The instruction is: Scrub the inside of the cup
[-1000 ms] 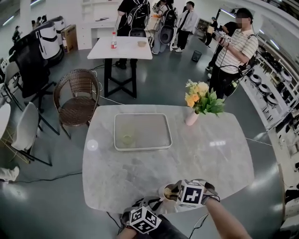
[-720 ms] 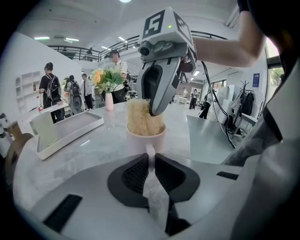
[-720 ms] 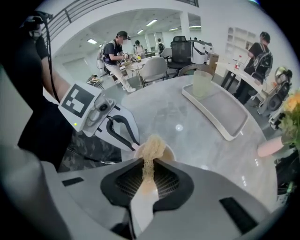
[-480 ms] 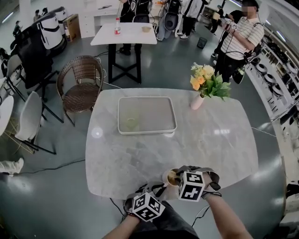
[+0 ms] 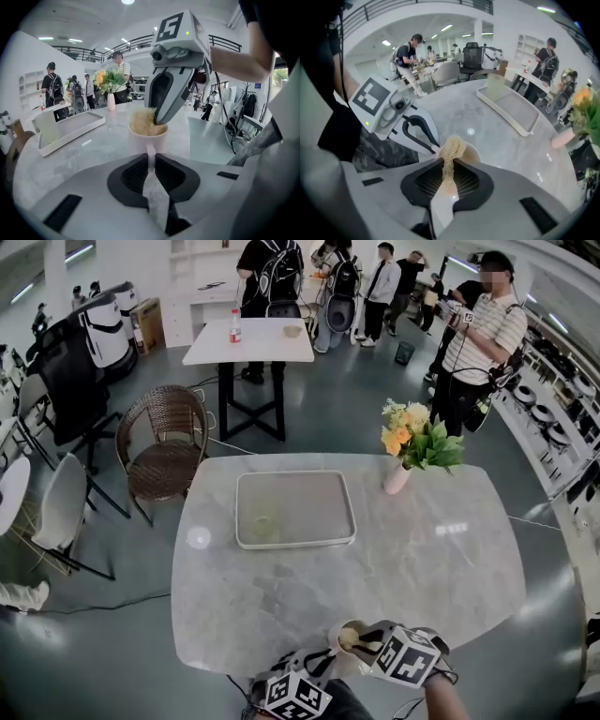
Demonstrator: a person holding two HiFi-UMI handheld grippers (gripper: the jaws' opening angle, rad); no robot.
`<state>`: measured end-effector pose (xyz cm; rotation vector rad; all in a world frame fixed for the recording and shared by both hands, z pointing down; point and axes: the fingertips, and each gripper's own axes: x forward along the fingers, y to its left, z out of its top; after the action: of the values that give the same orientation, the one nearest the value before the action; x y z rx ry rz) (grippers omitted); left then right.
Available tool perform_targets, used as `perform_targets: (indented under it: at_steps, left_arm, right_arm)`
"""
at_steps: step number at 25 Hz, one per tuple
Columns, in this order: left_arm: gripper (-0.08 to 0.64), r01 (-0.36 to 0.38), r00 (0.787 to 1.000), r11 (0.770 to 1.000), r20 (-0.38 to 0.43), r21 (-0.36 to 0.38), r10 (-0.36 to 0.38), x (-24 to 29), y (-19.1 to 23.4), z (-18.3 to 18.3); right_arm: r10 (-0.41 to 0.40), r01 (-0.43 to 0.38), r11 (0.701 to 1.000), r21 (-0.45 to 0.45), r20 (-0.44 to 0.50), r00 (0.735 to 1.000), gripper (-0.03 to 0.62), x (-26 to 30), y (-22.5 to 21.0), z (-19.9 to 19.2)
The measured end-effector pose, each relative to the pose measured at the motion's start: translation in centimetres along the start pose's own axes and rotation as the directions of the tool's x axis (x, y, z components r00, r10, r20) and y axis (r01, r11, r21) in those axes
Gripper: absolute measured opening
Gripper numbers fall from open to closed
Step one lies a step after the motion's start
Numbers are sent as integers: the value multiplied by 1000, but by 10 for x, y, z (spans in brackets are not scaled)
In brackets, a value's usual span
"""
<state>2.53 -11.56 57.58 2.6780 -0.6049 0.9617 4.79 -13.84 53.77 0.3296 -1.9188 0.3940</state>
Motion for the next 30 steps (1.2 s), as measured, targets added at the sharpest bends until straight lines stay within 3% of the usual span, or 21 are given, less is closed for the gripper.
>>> perform_targets:
  at_steps: [4,8,10,19,21,27,30]
  left_arm:
    - [52,-50,999,999,9,12,49,6,18,9]
    - [78,-5,997,999,71,-49,9,2,15,16]
    - [171,10,996,998,91,-68,-4,-4,17,20]
    - [184,-40,987,999,154,0,40,-49,24,28]
    - [170,-47,982,999,183,8,44,-57,24,34]
    - [14,-31,971,998,239,47,19,-73,19,51]
    - [12,10,968,998,248,54,-23,-74,13,56]
  right_arm:
    - [-123,112,990,85,140,982,60,-28,-17,8]
    - [-229,206,970,127,215,949,60,-55,-20,2]
    - [-285,252,955,155,252,925,60,-65,-21,-1]
    - [-426,309,895,322,410,807,60,-99,3,-16]
    - [-445,309,884,350,429,786,60,-101,10,-17]
    - [-511,330,844,422,449,733,60,-105,35,-18]
    - [-540,334,822,462,445,714,60,-102,45,-24]
